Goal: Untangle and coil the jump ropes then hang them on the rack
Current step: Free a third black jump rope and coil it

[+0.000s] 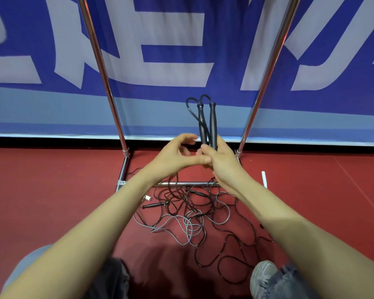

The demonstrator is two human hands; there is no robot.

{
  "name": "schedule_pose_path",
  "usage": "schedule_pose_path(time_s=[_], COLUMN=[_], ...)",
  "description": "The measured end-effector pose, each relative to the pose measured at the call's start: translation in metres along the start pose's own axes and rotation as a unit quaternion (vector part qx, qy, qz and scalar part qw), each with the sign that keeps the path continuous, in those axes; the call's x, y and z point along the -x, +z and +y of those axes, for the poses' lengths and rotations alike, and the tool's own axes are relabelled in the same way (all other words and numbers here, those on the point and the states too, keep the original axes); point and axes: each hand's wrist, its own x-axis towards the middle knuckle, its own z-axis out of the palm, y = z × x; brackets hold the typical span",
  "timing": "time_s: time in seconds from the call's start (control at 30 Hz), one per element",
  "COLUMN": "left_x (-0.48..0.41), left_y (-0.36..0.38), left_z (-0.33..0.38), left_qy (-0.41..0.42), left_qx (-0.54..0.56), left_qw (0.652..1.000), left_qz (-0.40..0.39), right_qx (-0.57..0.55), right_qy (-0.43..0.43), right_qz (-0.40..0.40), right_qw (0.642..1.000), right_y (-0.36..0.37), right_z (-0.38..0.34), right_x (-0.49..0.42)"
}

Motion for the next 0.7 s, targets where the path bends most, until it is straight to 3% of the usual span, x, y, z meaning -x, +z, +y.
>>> schedule_pose_path(time_s=[0.17, 0.33, 0.43, 0.6, 0.7], left_x=[-0.003, -0.005, -0.006, -0.006, -0.006], left_y=[-0.009, -0.006, -0.006, -0.006, -0.003], left_z=[0.011, 0.007, 0.008, 0.01, 0.013], left_qy=[-0.011, -0.029, -0.035, -0.017, -0.004], left_qx=[0.187, 0.262, 0.33, 0.345, 0.36], left_qw=[0.982, 0.964, 0.943, 0.937, 0.929], left_qz=[0.012, 0.029, 0.022, 0.056, 0.09], right_qx=[0.196, 0.26, 0.251, 0.224, 0.207], right_qy=[-0.023, -0.046, -0.025, -0.024, -0.04], right_qz=[-0.102, -0.15, -0.162, -0.152, -0.098], right_qw=[0.975, 0.953, 0.954, 0.962, 0.973], right_y=[-0.003, -0.001, 0.0, -0.002, -0.003], right_z=[0.001, 0.0, 0.003, 0.006, -0.001], right_x=[0.002, 0.008, 0.008, 0.002, 0.003])
